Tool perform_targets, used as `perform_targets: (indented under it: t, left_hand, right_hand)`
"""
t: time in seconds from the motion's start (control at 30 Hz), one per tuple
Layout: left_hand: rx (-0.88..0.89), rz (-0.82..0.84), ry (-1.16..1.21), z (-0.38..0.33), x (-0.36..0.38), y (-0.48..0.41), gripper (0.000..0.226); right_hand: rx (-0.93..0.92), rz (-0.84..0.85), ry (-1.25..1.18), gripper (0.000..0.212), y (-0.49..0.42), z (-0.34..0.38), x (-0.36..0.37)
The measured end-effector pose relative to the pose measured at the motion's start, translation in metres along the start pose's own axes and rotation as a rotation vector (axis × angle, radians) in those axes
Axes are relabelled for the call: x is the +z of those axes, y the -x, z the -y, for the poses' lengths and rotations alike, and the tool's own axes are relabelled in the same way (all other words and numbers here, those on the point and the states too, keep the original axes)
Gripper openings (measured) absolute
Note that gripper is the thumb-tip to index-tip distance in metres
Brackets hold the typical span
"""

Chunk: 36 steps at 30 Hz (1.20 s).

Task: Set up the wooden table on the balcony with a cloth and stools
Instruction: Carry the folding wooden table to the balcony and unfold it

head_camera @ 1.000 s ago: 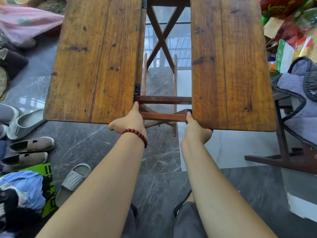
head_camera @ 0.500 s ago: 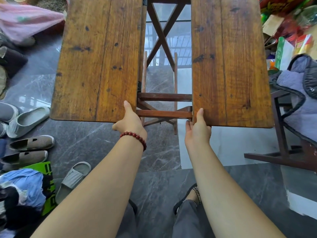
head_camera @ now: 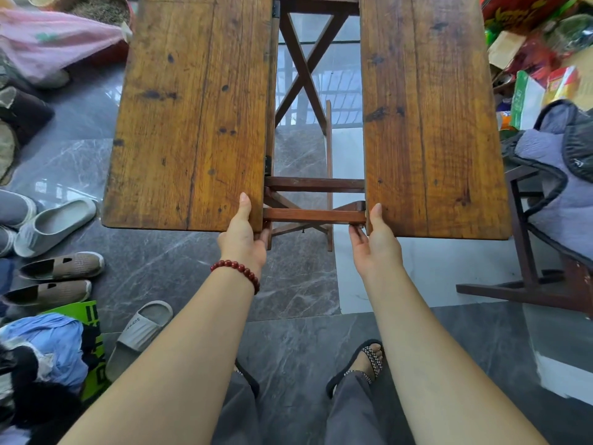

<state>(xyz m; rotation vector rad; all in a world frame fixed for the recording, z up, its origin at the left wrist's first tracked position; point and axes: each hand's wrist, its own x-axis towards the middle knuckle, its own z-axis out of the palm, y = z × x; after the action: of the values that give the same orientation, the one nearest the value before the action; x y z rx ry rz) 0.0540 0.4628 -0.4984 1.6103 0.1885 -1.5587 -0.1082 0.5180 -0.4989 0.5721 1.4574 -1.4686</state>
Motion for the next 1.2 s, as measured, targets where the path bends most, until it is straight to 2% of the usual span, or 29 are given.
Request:
perform_targets:
  t: [0.13,0.33,0.53,0.6,0.67,0.8,0.93,1.03,1.2]
  left_hand:
    - [0.013,-0.026,0.018,0.003,-0.010,0.010,0.061]
    - [0.022,-0.051,0.035,0.007,-0.026,0.021,0.050]
    - [-0.010,-0.065,0.054,0.015,-0.038,0.014,0.066]
    - [-0.012,-0.062,0.053,0.014,-0.037,0.012,0.065]
    - [-0.021,-0.053,0.036,0.012,-0.035,0.013,0.057]
    - [-0.070,-0.013,-0.010,0.008,-0.037,0.013,0.035]
    - [-0.039,-0.086,-0.093,0.004,-0.038,0.016,0.051]
    - [0.041,-0.212,-0.152,0.008,-0.039,0.021,0.039]
    - [-0.014,-0.137,-0.054,0.008,-0.043,0.026,0.045]
  right_hand:
    - [-0.004,0.003,0.020,0.047,0.006,-0.002,-0.005]
    - [0.038,0.013,0.030,0.050,0.015,-0.007,-0.018]
    - [0.056,0.029,0.043,0.035,0.018,-0.009,-0.026]
    - [0.056,0.033,0.063,0.028,0.015,-0.009,-0.025]
    - [0.054,0.032,0.077,0.030,0.013,-0.008,-0.025]
    - [0.022,-0.009,0.026,0.041,0.012,-0.007,-0.026]
    - [-0.025,-0.089,0.021,0.033,0.015,-0.004,-0.028]
    - [-0.045,-0.147,0.080,0.025,0.018,-0.002,-0.027]
    - [-0.027,-0.207,0.122,0.035,0.019,0.006,-0.025]
